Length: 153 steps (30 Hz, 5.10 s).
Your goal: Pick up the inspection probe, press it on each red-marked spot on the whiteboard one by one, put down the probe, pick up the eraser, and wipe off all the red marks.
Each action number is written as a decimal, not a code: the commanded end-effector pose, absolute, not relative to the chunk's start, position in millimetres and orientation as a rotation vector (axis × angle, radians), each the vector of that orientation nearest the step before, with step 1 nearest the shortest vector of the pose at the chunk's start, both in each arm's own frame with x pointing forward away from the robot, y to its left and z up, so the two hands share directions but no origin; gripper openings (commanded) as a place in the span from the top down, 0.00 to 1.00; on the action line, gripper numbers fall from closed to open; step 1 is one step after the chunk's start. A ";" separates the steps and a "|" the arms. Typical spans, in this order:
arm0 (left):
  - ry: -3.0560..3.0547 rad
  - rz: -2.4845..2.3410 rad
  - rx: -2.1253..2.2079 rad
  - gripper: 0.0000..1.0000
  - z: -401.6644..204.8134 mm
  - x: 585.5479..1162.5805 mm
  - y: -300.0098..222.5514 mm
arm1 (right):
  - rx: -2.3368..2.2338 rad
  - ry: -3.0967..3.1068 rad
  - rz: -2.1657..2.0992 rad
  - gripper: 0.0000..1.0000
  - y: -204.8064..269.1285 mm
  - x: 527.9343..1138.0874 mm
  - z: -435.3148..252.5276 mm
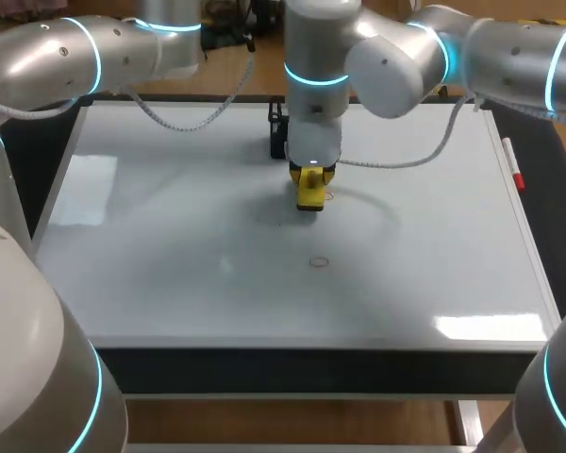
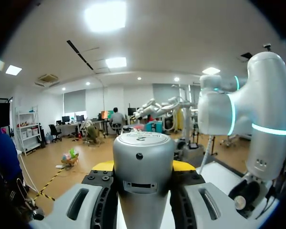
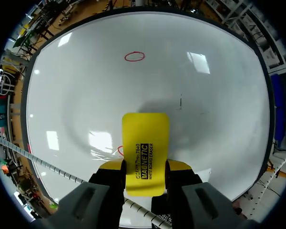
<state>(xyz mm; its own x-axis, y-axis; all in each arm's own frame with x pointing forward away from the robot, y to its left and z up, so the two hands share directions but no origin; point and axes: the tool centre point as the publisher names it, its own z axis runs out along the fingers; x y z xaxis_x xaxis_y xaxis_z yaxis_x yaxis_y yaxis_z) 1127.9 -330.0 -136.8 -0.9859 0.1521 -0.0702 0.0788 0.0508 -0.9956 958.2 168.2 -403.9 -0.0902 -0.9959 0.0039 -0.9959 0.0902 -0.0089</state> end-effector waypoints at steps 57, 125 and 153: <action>-2.236 2.110 -0.248 1.00 -135.4 1128.9 -330.0 | -1.570 2.733 -0.030 1.00 3.2 972.8 -396.4; -2.225 2.048 -0.413 1.00 -124.0 1080.6 -338.5 | -1.027 2.997 -0.022 1.00 -117.7 936.0 -401.6; -1.979 1.879 -0.626 1.00 -149.0 927.0 -323.4 | -1.027 2.997 -0.022 1.00 -117.7 936.0 -401.6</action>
